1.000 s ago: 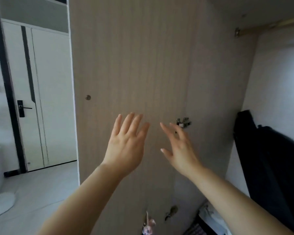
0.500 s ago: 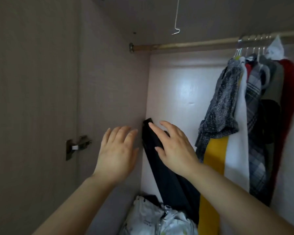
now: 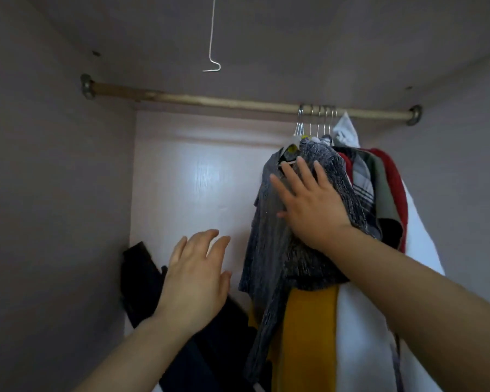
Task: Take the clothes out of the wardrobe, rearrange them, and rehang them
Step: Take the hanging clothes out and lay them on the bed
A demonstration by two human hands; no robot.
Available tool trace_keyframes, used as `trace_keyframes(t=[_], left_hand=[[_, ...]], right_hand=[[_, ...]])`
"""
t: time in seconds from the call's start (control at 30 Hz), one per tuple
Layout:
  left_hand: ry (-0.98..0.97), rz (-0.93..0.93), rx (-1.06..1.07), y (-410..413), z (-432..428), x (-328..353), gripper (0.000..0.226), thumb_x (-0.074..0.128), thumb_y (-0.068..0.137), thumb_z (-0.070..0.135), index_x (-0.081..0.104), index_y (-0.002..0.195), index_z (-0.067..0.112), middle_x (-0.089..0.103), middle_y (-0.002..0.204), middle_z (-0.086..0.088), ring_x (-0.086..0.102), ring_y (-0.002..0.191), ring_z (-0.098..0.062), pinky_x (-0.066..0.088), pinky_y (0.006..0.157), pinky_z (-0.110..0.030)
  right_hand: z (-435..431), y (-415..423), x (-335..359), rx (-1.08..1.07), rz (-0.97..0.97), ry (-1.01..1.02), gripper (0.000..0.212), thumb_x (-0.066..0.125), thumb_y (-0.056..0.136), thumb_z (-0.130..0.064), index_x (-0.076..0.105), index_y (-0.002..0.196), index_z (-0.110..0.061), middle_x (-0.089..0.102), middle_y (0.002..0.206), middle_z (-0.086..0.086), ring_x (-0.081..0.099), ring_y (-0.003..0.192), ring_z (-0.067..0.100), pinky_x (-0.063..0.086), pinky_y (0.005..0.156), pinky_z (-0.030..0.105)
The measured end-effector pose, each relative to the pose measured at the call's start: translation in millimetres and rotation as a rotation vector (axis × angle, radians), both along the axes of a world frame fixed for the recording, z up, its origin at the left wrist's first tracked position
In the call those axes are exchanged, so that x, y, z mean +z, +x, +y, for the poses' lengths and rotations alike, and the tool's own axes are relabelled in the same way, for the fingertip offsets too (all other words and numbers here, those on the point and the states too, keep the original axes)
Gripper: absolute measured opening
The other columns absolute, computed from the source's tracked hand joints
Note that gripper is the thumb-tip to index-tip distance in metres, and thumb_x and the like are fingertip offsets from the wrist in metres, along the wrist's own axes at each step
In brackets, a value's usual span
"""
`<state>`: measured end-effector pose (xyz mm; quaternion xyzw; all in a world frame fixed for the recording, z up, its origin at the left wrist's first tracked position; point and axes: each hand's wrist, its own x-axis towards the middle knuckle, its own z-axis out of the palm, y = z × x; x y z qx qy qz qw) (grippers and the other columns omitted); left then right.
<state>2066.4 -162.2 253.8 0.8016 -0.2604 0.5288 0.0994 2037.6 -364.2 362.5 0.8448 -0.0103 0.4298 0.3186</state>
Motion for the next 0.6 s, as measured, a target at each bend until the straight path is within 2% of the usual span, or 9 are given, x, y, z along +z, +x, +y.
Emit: trace_keyframes(t=[0.1,0.23,0.3,0.37,0.43,0.53,0.6], left_hand=[[-0.017,-0.025,-0.069,20.4,-18.7,4.1,0.063,0.081,0.063,0.022,0.055,0.119,0.012,0.06,0.117,-0.01,0.047,0.108,-0.021,0.04,0.096,-0.048],[-0.029,-0.064,-0.132,34.6,-44.8,12.6,0.055,0.073,0.07,0.027,0.055,0.12,0.014,0.059,0.118,-0.006,0.04,0.109,-0.016,0.038,0.097,-0.046],[-0.028,-0.065,-0.147,39.1,-56.5,18.4,0.058,0.078,0.067,0.027,0.056,0.118,0.014,0.059,0.116,-0.005,0.041,0.107,-0.016,0.04,0.097,-0.046],[-0.016,-0.075,-0.139,45.4,-65.4,24.8,0.06,0.08,0.064,0.028,0.056,0.118,0.015,0.059,0.115,-0.003,0.041,0.107,-0.016,0.035,0.103,-0.04],[-0.018,-0.086,-0.137,54.2,-72.7,32.5,0.06,0.079,0.064,0.028,0.055,0.118,0.016,0.058,0.115,-0.002,0.041,0.107,-0.015,0.029,0.105,-0.035],[-0.039,-0.08,-0.092,62.7,-86.0,47.3,0.06,0.081,0.062,0.03,0.058,0.116,0.017,0.06,0.114,0.0,0.049,0.107,-0.016,0.042,0.098,-0.041],[-0.038,-0.078,-0.062,68.3,-95.4,57.4,0.059,0.081,0.062,0.031,0.06,0.115,0.016,0.06,0.114,0.0,0.058,0.104,-0.021,0.044,0.094,-0.042]], right_hand=[[-35.2,-4.8,-1.1,-0.031,-0.013,0.06,0.065,0.018,0.096,-0.052,-0.009,0.148,-0.022,-0.011,0.156,0.01,-0.013,0.142,0.033,-0.012,0.112,0.045],[-80.4,-4.4,1.6,-0.025,-0.072,0.119,0.065,0.016,0.091,-0.055,0.027,0.146,-0.021,0.028,0.15,0.014,0.025,0.139,0.035,0.01,0.114,0.044],[-108.7,-0.9,3.1,-0.002,-0.055,0.14,0.064,0.016,0.092,-0.055,0.029,0.145,-0.021,0.032,0.149,0.013,0.03,0.137,0.034,0.011,0.113,0.042],[-131.4,1.2,5.2,0.049,-0.068,0.182,0.062,0.013,0.094,-0.057,0.029,0.145,-0.024,0.034,0.148,0.011,0.032,0.137,0.03,0.009,0.112,0.04],[-140.1,8.0,12.8,0.149,-0.149,0.231,0.06,0.021,0.094,-0.055,0.038,0.141,-0.022,0.042,0.144,0.01,0.037,0.133,0.029,0.012,0.112,0.042],[-125.4,33.8,40.2,0.326,-0.312,0.221,0.051,0.036,0.091,-0.042,0.051,0.131,-0.015,0.054,0.131,0.009,0.046,0.124,0.029,0.02,0.11,0.046],[-109.5,54.6,63.5,0.365,-0.356,0.211,0.043,0.044,0.091,-0.034,0.053,0.128,-0.013,0.057,0.124,0.009,0.05,0.118,0.029,0.026,0.108,0.045]])
